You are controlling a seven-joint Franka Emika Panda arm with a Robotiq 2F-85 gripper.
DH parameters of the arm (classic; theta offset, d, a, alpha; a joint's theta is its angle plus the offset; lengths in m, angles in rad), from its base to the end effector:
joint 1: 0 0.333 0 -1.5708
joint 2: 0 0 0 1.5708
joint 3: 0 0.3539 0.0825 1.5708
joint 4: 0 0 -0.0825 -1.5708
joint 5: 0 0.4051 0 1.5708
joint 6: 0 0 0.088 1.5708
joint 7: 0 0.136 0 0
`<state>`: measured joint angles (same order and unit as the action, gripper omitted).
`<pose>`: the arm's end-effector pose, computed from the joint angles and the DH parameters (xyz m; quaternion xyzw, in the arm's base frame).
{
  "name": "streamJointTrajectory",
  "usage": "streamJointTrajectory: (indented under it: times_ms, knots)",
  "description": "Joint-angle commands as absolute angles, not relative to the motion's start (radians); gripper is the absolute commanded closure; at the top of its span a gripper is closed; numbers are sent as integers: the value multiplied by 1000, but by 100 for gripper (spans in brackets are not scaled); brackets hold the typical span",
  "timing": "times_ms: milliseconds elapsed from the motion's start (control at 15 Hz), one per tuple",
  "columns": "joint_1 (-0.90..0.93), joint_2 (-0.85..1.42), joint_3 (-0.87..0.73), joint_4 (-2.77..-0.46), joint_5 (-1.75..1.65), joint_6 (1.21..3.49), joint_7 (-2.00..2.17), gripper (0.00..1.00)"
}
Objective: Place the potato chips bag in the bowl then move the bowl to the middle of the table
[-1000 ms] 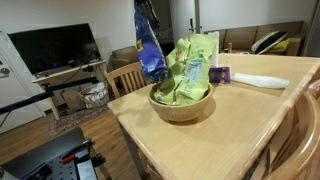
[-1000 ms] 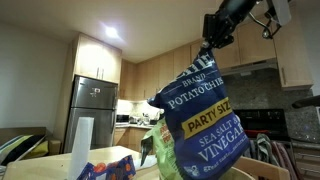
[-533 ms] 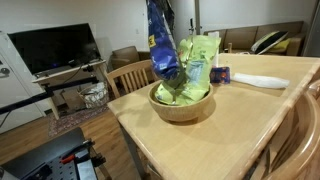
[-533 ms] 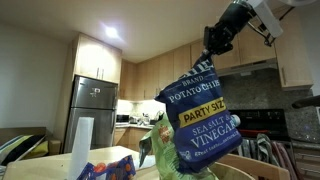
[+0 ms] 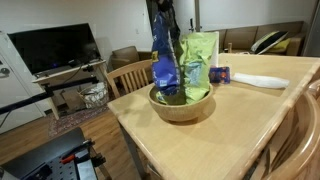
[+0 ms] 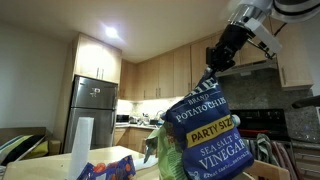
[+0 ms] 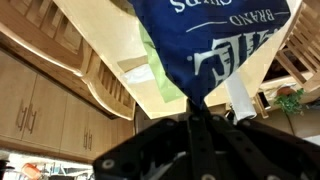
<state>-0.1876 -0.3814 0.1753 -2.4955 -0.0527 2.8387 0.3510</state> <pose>0.4914 0.0015 0.5067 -0.9242 0.1429 -0.3539 0.0110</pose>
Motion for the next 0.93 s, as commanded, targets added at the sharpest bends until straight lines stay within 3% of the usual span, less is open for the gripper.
streamJointTrajectory:
  times_ms: [0,867]
  knots:
    - [-211,-367,183,-2488,-121,2787,359,100]
    - [-213,-302,150,-2537,-317,2660,352,100]
